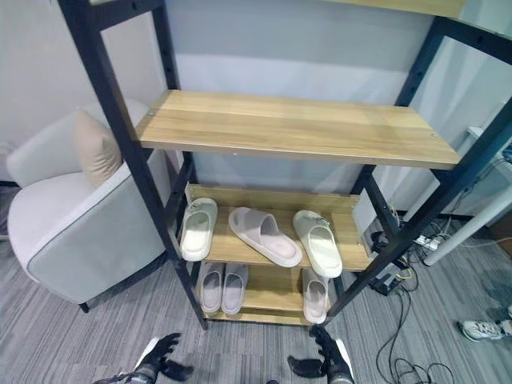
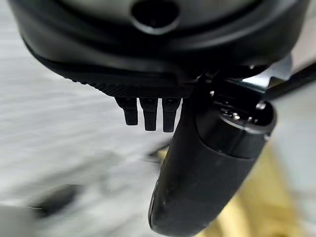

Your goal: Arrange the slippers neatly on the shoe rack.

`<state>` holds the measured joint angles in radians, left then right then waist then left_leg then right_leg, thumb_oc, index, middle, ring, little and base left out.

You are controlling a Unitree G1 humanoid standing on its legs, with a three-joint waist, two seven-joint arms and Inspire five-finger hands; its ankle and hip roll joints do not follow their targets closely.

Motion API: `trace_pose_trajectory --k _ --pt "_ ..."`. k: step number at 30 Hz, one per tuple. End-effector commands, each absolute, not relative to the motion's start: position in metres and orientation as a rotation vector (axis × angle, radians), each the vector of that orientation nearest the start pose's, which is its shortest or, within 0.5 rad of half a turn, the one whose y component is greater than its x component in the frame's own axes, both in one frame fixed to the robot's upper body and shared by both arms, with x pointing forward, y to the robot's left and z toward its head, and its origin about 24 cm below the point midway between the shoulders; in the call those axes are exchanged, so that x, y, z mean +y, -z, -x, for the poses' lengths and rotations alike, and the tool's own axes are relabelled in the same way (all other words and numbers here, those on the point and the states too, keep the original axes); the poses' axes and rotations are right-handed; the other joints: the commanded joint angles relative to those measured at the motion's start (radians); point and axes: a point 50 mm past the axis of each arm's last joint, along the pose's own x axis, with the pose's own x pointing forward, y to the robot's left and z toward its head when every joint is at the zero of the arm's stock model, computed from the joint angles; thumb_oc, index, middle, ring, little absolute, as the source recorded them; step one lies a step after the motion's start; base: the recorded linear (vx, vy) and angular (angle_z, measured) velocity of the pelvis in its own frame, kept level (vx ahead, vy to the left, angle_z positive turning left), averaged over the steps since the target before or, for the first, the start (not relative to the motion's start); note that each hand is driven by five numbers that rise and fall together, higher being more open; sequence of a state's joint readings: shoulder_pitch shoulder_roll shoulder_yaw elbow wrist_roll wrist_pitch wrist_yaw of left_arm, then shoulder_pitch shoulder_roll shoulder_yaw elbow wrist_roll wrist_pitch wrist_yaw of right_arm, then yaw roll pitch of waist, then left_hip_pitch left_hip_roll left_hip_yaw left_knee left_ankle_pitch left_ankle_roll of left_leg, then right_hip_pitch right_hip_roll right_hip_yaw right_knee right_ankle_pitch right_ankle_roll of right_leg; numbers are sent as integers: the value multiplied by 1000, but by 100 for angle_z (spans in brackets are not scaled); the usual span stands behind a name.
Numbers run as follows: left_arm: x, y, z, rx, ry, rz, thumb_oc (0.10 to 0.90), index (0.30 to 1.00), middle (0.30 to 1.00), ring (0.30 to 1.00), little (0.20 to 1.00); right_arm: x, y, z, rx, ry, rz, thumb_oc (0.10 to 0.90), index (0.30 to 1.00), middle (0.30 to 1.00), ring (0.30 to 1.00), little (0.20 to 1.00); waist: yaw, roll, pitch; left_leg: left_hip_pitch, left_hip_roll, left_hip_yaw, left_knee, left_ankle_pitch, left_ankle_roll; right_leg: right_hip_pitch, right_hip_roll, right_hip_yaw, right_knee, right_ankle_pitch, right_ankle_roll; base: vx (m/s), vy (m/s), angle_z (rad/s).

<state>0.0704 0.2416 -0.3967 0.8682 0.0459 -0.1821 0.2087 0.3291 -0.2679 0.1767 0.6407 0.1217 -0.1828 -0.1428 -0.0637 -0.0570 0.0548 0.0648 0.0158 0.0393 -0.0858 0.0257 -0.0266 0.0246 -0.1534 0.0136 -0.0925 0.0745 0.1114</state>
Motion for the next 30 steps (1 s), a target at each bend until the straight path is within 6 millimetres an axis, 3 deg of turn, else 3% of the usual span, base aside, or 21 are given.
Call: trace_pose_trajectory --k 1,2,3,7,14,16,17,18,21,25,27,30 --pt "176 95 -189 470 167 -447 800 900 900 900 900 -236 107 -114 652 214 193 800 900 900 900 900 4 78 35 -16 27 -29 -1 -38 -3 31 41 -30 76 -117 31 -34 34 1" --pt "170 78 -194 376 256 -438 800 900 900 900 900 -242 111 -108 688 236 185 800 900 900 900 900 9 83 37 -22 27 -28 -1 -33 -2 28 39 -34 75 -111 32 -7 34 2" --pt "170 78 -193 377 256 -438 800 900 900 900 900 -242 111 -107 689 236 185 800 900 900 900 900 9 82 37 -17 26 -28 -1 -41 -2 34 39 -34 73 -117 33 -32 22 5" --pt "163 46 -192 256 419 -384 800 900 900 900 900 -253 121 -98 782 255 189 800 900 900 900 900 24 91 48 -27 24 -38 -1 -33 0 32 37 -42 72 -113 32 -25 -2 11" --pt "155 26 -191 206 510 -282 800 900 900 900 900 -256 127 -97 838 234 194 800 900 900 900 900 41 95 72 -46 25 -54 -1 -18 -4 28 41 -56 70 -115 27 -27 -21 9" --pt "148 6 -197 119 559 -267 800 900 900 900 900 -260 128 -99 851 235 215 800 900 900 900 900 48 97 86 -55 27 -64 -1 -16 -9 31 42 -71 63 -118 25 -50 -35 17" --pt "148 6 -198 118 559 -268 800 900 900 900 900 -260 128 -100 850 235 215 800 900 900 900 900 48 98 88 -59 28 -64 -1 -7 -8 26 43 -72 64 -110 25 -47 -52 7" --pt "141 -9 -203 44 608 -277 800 900 900 900 900 -259 128 -102 853 223 221 800 900 900 900 900 51 98 91 -61 29 -66 -1 -10 -12 30 44 -81 60 -118 26 -75 -38 15" --pt "127 -29 -209 -48 686 -286 800 900 900 900 900 -259 129 -104 859 200 243 800 900 900 900 900 50 100 95 -72 32 -69 -1 4 -16 25 47 -91 62 -113 24 -29 -35 21" --pt "113 -45 -213 -113 762 -264 800 900 900 900 900 -260 131 -103 888 179 265 800 900 900 900 900 47 103 99 -74 35 -74 -1 6 -20 25 50 -97 67 -118 22 -16 -20 3" --pt "86 -65 -219 -186 867 -196 800 900 900 900 900 -259 135 -103 922 157 284 800 900 900 900 900 38 108 106 -72 39 -76 -1 8 -23 27 54 -101 74 -123 20 -9 -51 5" --pt "66 -74 -221 -203 939 -112 800 900 900 900 900 -255 135 -108 919 134 290 800 900 900 900 900 30 111 109 -68 43 -74 -1 8 -24 24 59 -98 79 -125 18 -7 -35 0"
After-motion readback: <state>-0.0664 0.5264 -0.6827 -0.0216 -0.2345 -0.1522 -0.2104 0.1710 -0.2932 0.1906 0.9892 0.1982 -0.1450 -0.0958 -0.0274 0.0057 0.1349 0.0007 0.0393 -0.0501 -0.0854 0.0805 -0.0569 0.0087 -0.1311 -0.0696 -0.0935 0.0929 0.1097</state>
